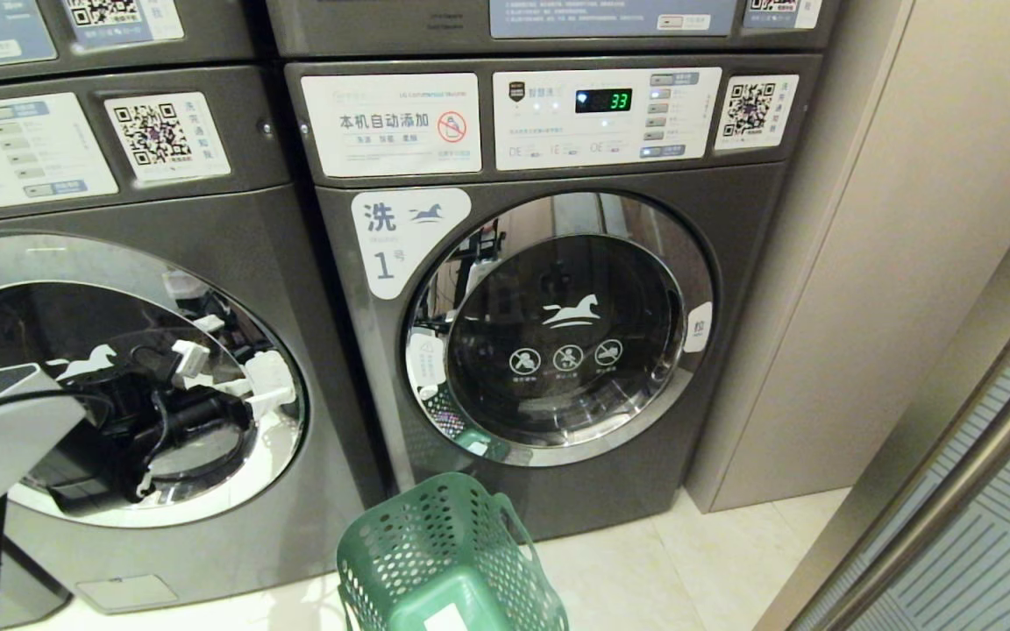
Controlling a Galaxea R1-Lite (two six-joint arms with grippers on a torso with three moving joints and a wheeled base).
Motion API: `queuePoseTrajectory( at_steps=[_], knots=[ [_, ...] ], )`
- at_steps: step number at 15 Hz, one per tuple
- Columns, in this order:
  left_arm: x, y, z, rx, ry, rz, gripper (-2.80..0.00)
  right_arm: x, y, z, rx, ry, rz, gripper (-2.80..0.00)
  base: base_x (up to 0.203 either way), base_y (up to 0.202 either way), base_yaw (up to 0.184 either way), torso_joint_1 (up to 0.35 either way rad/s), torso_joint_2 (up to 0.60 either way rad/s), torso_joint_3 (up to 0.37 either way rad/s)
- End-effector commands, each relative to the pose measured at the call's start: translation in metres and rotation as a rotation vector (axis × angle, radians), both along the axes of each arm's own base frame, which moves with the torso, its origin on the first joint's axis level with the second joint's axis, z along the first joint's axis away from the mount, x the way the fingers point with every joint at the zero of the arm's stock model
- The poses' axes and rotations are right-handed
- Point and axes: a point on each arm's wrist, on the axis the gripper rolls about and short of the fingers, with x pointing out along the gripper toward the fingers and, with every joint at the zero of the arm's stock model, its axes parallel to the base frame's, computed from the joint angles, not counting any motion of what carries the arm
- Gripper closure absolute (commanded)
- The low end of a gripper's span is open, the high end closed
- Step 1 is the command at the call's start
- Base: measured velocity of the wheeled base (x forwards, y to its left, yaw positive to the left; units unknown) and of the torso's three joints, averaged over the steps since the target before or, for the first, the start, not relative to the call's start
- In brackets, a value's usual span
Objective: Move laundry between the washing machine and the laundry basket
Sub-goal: Open the lid of the washing machine
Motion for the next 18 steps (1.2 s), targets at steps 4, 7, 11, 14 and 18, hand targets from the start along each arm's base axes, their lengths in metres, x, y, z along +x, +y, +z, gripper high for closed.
queuePoseTrajectory(
  at_steps=[4,7,11,14,18],
  knots=[
    [0.0,0.01,-0.005,-0.008,-0.013,-0.056,-2.8,0.0,0.0,0.0,0.0,0.002,0.0,0.0,0.0,0.0,0.0,0.0,0.0,0.0],
    [0.0,0.009,-0.004,0.002,-0.017,-0.053,-2.8,0.0,0.0,0.0,-0.001,0.002,0.0,0.0,0.0,0.0,0.0,0.0,0.0,0.0],
    [-0.008,0.004,-0.004,0.049,-0.028,-0.066,-2.8,0.0,0.0,0.0,-0.001,0.002,0.0,0.0,0.0,0.0,0.0,0.0,0.0,0.0],
    [-0.006,-0.004,-0.006,0.071,-0.04,-0.085,-2.8,0.0,0.0,0.0,0.001,0.003,0.0,0.0,0.0,0.0,0.0,0.0,0.0,0.0],
    [-0.004,-0.007,-0.007,0.078,-0.043,-0.081,-2.8,0.0,0.0,0.0,0.0,0.002,0.0,0.0,0.0,0.0,0.0,0.0,0.0,0.0]
  ],
)
